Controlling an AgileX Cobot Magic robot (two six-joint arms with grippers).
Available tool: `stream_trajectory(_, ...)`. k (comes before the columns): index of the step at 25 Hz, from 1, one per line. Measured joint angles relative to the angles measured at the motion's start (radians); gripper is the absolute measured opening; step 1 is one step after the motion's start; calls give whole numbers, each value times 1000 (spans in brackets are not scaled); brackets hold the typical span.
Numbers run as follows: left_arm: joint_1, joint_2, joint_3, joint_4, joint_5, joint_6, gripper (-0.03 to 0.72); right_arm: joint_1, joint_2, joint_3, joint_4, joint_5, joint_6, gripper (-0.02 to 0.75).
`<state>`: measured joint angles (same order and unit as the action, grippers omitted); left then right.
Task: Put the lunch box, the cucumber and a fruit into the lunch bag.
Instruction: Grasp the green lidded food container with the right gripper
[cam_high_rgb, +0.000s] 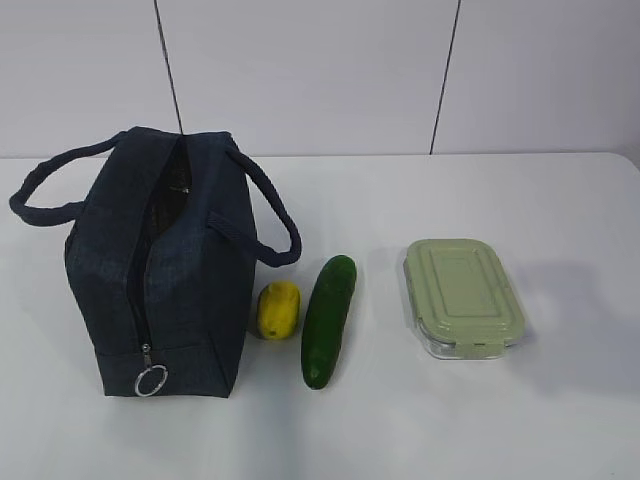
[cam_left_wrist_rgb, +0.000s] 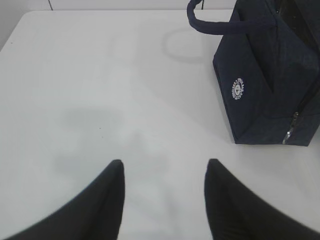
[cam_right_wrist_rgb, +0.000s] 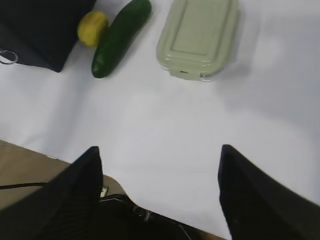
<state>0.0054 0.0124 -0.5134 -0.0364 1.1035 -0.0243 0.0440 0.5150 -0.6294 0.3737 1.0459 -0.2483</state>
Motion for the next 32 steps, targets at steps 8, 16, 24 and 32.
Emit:
stream_trajectory(8, 0, 0, 0, 0, 0, 0, 359, 0, 165, -21, 113, -84, -93, 524)
stream_trajectory(16, 0, 0, 0, 0, 0, 0, 354, 0, 326, -109, 166, -94, -137, 524)
stream_trajectory(24, 0, 0, 0, 0, 0, 0, 342, -34, 522, -189, 368, -83, -320, 524)
stream_trajectory(32, 0, 0, 0, 0, 0, 0, 341, -257, 679, -198, 566, 98, -588, 524)
